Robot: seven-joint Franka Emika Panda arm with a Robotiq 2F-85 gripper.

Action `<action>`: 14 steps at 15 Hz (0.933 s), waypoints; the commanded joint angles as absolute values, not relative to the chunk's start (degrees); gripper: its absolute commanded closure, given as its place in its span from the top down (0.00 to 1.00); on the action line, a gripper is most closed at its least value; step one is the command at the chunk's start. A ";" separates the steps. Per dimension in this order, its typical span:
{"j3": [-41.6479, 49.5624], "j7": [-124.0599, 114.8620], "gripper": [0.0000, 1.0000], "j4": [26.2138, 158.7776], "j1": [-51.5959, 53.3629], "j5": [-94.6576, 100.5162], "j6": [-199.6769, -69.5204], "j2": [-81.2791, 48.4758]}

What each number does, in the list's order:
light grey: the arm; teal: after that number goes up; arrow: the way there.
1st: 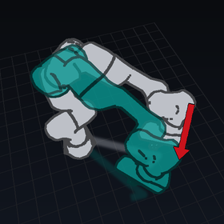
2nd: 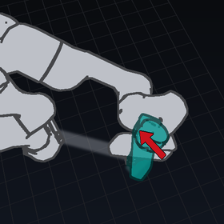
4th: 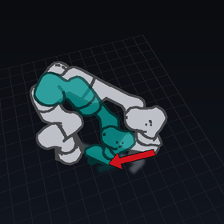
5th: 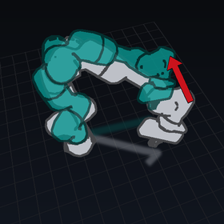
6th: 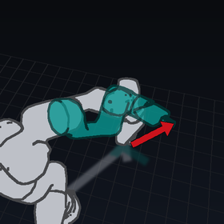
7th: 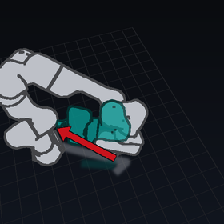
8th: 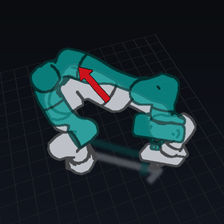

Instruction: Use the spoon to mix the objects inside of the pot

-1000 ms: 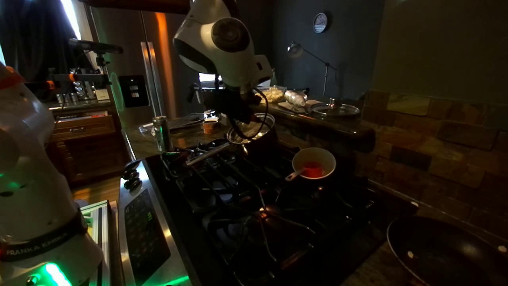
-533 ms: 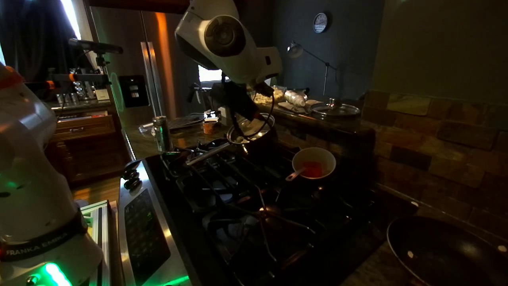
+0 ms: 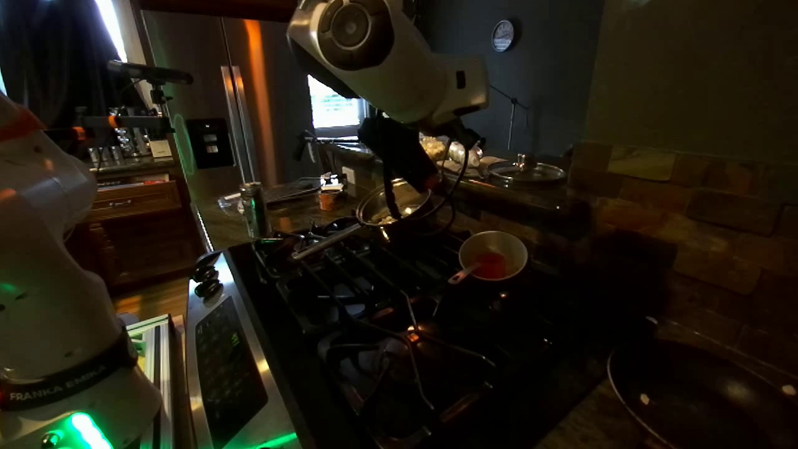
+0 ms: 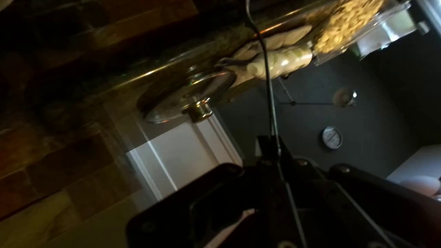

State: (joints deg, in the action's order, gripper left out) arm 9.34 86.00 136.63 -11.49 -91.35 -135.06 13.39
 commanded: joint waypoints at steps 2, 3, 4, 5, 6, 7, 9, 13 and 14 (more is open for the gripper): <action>10.52 86.75 0.01 132.25 -12.94 -101.89 -142.00 7.62; 10.87 87.04 0.01 131.47 -13.33 -102.99 -142.92 6.51; 11.43 86.49 0.01 130.58 -14.00 -102.08 -143.68 5.24; 11.83 87.16 0.01 129.61 -14.36 -102.97 -144.90 4.01; 12.52 86.71 0.01 128.67 -14.94 -102.67 -145.82 2.84; 13.02 86.67 0.01 127.75 -15.28 -102.60 -146.76 1.66; 14.17 84.12 0.01 126.24 -15.97 -100.53 -147.55 -0.36; 16.02 71.45 0.01 124.62 -16.91 -93.73 -140.51 -3.28; 16.31 68.94 0.01 124.42 -17.07 -92.79 -138.74 -3.71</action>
State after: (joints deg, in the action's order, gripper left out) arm 15.31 76.07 125.79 -16.51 -96.73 -142.63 -1.02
